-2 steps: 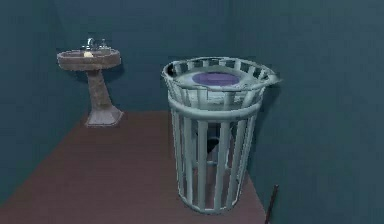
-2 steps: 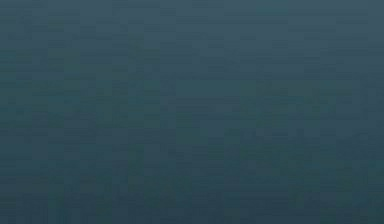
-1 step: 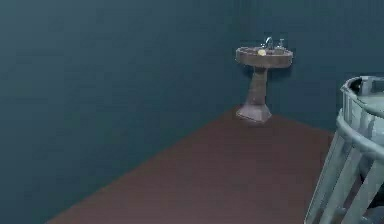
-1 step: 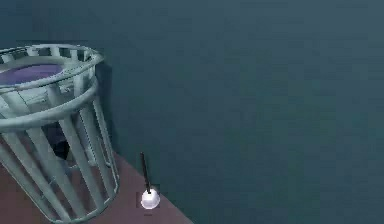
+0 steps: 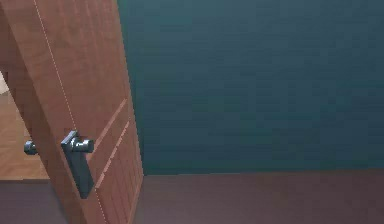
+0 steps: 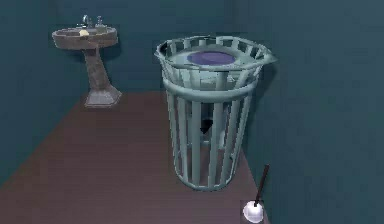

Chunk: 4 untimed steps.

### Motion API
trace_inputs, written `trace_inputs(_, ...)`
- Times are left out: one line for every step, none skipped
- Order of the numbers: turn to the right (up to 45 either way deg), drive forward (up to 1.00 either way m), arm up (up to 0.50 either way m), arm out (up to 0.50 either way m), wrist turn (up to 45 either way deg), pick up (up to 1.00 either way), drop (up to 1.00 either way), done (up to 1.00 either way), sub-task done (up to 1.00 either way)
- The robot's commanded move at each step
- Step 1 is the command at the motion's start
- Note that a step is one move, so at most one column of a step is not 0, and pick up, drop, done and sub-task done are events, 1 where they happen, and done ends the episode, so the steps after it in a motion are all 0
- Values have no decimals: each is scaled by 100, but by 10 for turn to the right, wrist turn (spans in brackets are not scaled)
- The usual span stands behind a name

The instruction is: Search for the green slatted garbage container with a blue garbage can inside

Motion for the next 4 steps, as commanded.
trace_inputs(0,25,0,0,0,0,0,0,0)
trace_inputs(450,0,0,0,0,0,0,0,0)
trace_inputs(300,0,0,0,0,0,0,0,0)
trace_inputs(0,20,0,0,0,0,0,0,0)
